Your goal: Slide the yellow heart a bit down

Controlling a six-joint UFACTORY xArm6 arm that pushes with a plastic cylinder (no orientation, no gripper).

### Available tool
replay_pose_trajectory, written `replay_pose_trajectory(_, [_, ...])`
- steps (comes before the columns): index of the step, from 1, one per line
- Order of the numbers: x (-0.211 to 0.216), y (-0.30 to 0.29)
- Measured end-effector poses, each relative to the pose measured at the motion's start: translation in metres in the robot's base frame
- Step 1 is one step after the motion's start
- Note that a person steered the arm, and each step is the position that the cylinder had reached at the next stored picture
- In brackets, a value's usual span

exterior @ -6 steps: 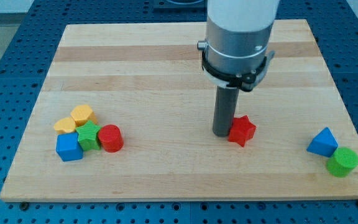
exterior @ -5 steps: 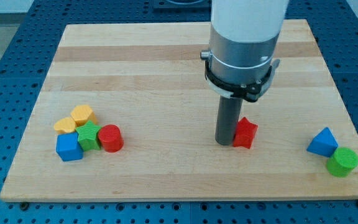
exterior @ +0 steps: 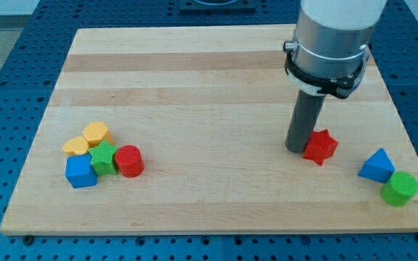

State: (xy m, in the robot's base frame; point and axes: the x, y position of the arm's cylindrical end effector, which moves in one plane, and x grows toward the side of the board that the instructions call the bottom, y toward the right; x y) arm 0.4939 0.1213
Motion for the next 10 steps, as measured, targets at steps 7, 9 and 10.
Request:
replay_pose_trajectory(7, [-0.002,0.046])
replay_pose_trajectory(9, [-0.002,0.051])
replay_pose_trajectory(10, [-0.015,0.012])
